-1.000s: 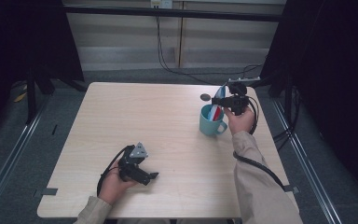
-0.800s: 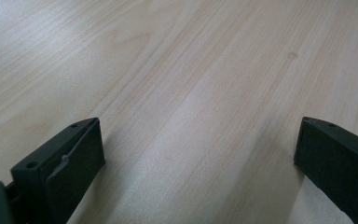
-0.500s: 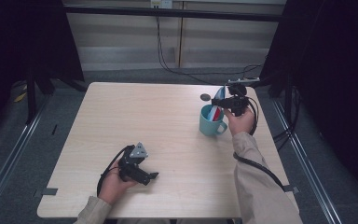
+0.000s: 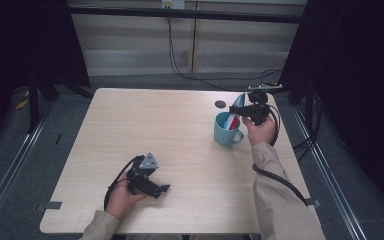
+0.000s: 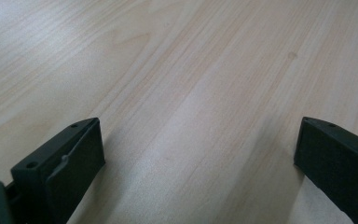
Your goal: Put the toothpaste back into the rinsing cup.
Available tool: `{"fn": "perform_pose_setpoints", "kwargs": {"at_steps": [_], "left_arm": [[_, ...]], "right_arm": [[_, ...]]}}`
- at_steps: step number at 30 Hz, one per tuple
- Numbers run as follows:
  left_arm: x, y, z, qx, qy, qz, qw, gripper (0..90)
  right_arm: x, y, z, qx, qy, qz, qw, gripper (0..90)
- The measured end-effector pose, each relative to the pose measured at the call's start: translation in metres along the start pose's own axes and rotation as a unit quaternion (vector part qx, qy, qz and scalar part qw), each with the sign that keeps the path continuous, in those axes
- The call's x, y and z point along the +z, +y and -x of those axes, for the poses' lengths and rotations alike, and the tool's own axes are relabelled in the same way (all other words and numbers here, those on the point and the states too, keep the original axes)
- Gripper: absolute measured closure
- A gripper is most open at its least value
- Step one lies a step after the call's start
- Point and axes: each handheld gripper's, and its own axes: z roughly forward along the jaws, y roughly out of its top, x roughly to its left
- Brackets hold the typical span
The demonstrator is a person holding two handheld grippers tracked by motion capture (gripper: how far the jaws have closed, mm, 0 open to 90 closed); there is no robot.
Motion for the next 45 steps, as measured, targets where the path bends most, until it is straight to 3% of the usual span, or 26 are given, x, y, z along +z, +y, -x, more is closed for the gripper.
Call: {"fn": "perform_pose_setpoints", "kwargs": {"at_steps": [14, 20, 35, 45], "left_arm": [[0.0, 0.0, 0.0, 0.001, 0.0, -0.002, 1.0, 1.1], [0.0, 0.0, 0.0, 0.001, 0.0, -0.002, 1.0, 1.1], [0.0, 0.0, 0.0, 0.001, 0.0, -0.002, 1.0, 1.1], [0.0, 0.0, 0.0, 0.001, -0.001, 0.0, 1.0, 1.1]], "right_arm": [[-0.002, -0.003, 0.008, 0.016, -0.002, 0.006, 0.9998, 64.8], [-0.003, -0.006, 0.011, 0.017, -0.012, 0.008, 0.9998, 63.0], [-0.004, -0.006, 0.012, 0.012, -0.011, 0.008, 0.9998, 58.1], [-0.005, -0.006, 0.012, 0.016, -0.009, 0.014, 0.9997, 42.7]]}}
